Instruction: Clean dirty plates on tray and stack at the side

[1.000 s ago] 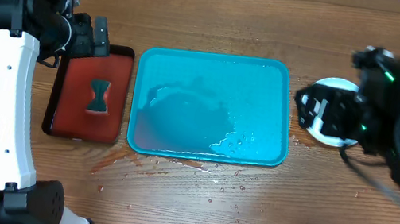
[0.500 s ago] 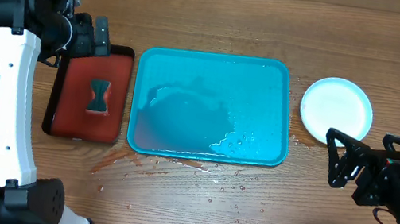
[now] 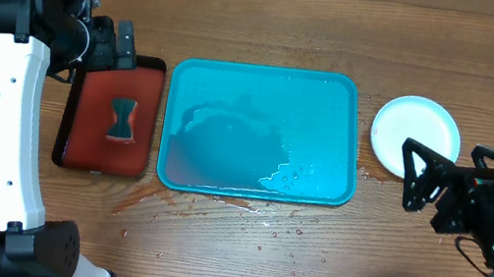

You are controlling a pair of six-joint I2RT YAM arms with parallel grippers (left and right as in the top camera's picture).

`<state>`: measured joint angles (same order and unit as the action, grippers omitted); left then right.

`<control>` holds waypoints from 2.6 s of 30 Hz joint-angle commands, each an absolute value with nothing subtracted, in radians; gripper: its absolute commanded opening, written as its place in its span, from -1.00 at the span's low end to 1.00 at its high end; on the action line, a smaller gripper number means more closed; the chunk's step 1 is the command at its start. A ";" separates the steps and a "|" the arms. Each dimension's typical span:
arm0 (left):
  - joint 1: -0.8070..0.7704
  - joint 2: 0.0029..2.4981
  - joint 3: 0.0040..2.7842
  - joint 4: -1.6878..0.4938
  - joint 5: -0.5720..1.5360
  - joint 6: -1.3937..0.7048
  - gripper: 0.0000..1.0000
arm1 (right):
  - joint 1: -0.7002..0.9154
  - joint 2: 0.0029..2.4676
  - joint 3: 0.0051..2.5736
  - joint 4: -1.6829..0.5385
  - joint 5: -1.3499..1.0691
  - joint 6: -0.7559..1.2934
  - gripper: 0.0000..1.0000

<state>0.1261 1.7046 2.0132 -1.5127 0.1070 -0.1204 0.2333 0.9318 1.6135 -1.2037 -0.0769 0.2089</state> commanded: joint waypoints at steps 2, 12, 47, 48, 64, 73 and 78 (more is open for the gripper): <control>0.123 1.713 2.023 -1.514 0.124 -0.119 1.00 | 0.175 0.804 1.317 -0.966 -0.069 0.204 1.00; 0.123 1.713 2.023 -1.514 0.124 -0.120 1.00 | 0.142 0.365 0.493 -0.327 -0.129 0.196 1.00; 0.123 1.713 2.023 -1.514 0.124 -0.120 0.99 | 0.143 0.003 0.008 -0.057 -0.237 0.104 1.00; 0.123 1.713 2.023 -1.514 0.124 -0.120 1.00 | 0.143 0.003 0.008 -0.057 -0.237 0.104 1.00; 0.117 1.616 2.022 -1.514 0.123 -0.120 1.00 | 0.143 0.003 0.008 -0.057 -0.237 0.104 1.00; 0.094 1.299 2.022 -1.527 -0.040 -0.070 0.99 | 0.143 0.003 0.008 -0.057 -0.237 0.104 1.00; 0.089 1.131 2.003 -1.517 -0.059 -0.066 1.00 | 0.143 0.003 0.008 -0.057 -0.237 0.104 1.00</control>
<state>0.0975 1.1984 2.0121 -1.5379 -0.0078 -0.0933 0.1501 0.0147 0.0200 -0.0669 -0.2325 0.1040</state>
